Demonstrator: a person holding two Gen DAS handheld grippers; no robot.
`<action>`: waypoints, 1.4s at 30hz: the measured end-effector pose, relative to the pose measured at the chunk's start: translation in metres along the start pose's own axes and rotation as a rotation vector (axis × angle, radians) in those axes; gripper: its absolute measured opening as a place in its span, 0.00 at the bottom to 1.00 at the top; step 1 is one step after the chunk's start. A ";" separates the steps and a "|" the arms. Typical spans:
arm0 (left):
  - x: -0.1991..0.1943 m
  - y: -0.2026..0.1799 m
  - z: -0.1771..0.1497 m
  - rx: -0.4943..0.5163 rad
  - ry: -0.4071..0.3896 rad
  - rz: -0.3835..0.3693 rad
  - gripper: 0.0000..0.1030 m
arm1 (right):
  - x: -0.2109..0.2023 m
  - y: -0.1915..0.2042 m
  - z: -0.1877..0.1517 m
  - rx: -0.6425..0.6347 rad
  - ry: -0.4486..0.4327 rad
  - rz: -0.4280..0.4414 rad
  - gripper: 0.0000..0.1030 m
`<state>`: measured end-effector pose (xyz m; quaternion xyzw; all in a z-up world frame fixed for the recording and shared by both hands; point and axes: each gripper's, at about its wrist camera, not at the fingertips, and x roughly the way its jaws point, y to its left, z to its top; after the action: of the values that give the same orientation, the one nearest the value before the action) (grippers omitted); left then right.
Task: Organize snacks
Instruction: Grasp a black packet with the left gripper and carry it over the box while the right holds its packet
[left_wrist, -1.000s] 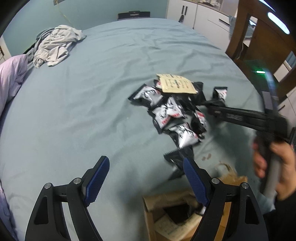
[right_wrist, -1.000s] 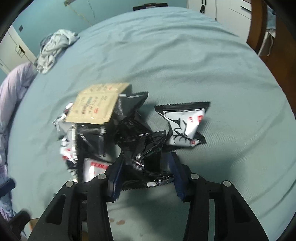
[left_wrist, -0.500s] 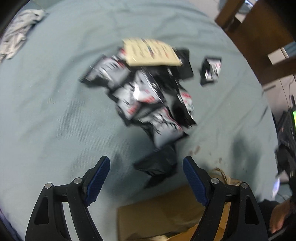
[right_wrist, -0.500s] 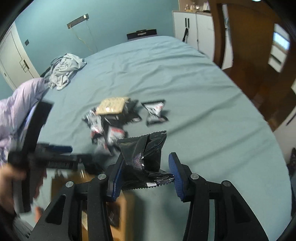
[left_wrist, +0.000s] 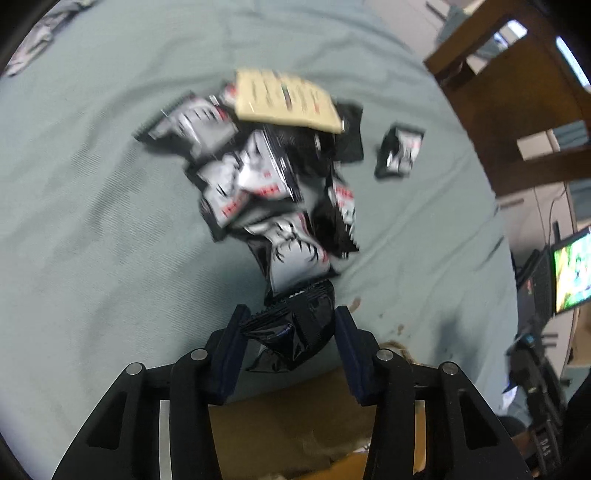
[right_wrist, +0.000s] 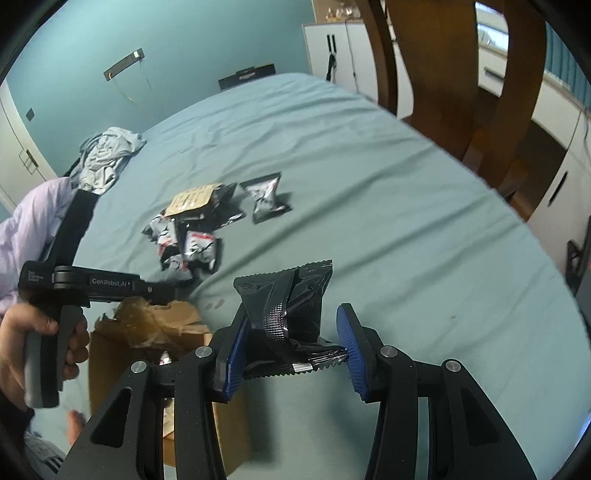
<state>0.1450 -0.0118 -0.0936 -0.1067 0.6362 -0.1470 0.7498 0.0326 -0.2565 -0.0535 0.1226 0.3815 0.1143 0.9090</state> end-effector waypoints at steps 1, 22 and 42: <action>-0.006 0.000 0.000 -0.005 -0.025 0.013 0.44 | 0.002 -0.001 0.003 -0.002 -0.006 -0.004 0.43; -0.121 -0.038 -0.131 0.284 -0.299 0.060 0.44 | -0.014 0.013 -0.010 -0.105 -0.060 0.126 0.43; -0.030 -0.056 -0.155 0.356 0.016 0.245 0.45 | 0.003 0.040 -0.008 -0.236 0.037 0.186 0.43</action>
<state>-0.0174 -0.0492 -0.0721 0.1068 0.6143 -0.1659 0.7640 0.0240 -0.2167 -0.0483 0.0473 0.3693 0.2443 0.8954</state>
